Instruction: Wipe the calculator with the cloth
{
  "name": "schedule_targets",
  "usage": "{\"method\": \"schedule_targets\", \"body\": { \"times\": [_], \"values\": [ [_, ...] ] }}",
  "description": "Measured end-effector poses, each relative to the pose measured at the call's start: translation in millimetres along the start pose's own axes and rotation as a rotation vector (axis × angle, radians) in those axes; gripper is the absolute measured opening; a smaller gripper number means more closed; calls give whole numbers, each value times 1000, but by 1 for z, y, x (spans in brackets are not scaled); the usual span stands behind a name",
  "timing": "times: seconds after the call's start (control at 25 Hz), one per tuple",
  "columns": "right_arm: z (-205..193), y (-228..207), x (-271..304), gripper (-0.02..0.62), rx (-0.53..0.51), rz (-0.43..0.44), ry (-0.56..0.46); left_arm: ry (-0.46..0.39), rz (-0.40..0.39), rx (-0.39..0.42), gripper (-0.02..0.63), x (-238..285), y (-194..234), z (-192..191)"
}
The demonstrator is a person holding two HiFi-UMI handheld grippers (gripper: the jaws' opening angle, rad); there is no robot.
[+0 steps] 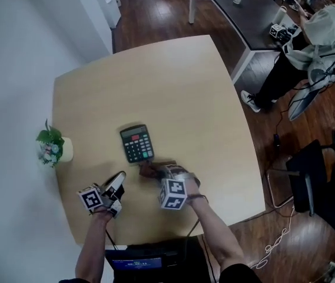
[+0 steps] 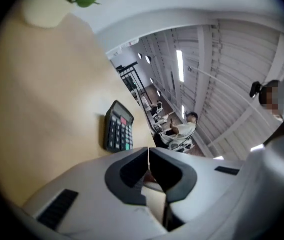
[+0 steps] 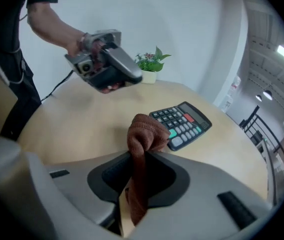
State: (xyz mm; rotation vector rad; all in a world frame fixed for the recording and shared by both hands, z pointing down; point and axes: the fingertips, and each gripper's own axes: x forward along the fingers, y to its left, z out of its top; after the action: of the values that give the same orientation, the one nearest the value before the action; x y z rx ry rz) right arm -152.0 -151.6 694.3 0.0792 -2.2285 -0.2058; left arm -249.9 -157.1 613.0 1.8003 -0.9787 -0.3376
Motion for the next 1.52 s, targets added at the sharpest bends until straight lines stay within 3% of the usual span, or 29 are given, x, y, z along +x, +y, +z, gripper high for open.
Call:
{"method": "schedule_targets", "body": {
  "times": [0.04,0.24,0.36,0.48,0.6,0.72,0.8,0.88,1.0,1.12,1.28,1.4,1.52],
  "values": [
    [-1,5,-8,80,50,4,-18,28,24,88,3,8,5,17],
    [-14,15,-49,80,280,-29,-100,245,183,591,200,66,35,103],
    [-20,18,-69,80,344,-37,-135,451,199,759,245,107,54,118],
    [-24,14,-86,80,369,-53,-156,670,161,787,245,137,73,102],
    [-31,4,-99,80,379,-77,-168,825,111,731,247,151,85,82],
    [-44,-10,-109,80,402,-107,-171,910,89,619,250,153,92,68],
    [-52,-17,-115,80,428,-118,-178,915,73,507,185,148,92,63],
    [-59,-23,-119,80,457,-119,-194,853,41,354,112,142,86,61],
    [-66,-30,-122,80,511,-111,-230,627,-16,52,67,131,73,59],
    [-67,-35,-124,80,596,-105,-287,297,-96,-235,54,106,58,60],
    [-55,-45,-143,80,721,-121,-397,-225,-325,-615,54,49,23,64],
    [-29,-50,-165,80,809,-152,-527,-509,-574,-792,57,4,-21,59],
    [44,-44,-204,80,763,-123,-737,-567,-781,-840,55,-20,-84,46]
  ]
}}
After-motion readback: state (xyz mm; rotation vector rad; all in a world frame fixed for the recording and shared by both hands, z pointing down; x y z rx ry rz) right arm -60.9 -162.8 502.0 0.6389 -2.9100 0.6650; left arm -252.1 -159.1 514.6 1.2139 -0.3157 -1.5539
